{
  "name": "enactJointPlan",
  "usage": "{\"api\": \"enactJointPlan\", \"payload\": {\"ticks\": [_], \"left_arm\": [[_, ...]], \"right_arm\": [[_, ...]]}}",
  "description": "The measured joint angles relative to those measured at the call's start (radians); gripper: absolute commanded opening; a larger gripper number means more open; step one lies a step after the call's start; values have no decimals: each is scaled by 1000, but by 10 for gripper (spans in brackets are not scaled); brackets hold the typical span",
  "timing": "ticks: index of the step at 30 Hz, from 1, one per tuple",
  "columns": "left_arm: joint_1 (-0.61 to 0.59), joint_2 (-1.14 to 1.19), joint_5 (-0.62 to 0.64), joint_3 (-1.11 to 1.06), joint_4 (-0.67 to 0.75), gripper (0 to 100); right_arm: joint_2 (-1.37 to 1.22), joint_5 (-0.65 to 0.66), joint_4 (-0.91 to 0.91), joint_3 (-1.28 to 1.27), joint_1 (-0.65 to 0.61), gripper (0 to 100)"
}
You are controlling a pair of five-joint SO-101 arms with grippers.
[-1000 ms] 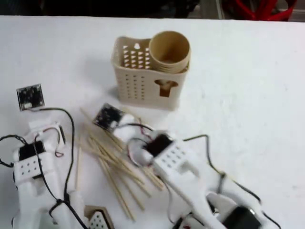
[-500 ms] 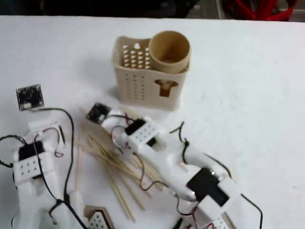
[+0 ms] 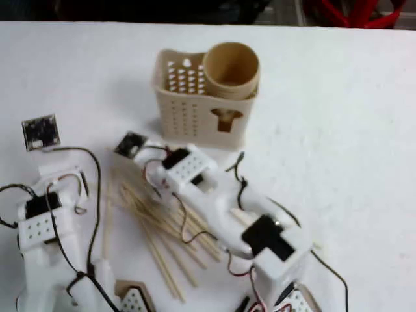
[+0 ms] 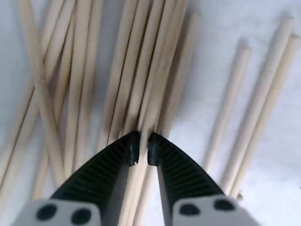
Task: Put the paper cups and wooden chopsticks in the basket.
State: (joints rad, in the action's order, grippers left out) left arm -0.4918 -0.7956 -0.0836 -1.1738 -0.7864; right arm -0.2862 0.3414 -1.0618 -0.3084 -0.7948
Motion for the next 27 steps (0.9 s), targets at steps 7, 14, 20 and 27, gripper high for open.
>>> {"api": "enactJointPlan", "payload": {"ticks": [7,14,20,27], "left_arm": [[0,0,0,0,0,30],[0,0,0,0,0,30],[0,0,0,0,0,30],[0,0,0,0,0,30]], "right_arm": [[12,2,-84,46,0,19],[158,3,-160,44,-2,19],[359,3,-180,48,-2,19],[542,3,-166,236,57,19]]}}
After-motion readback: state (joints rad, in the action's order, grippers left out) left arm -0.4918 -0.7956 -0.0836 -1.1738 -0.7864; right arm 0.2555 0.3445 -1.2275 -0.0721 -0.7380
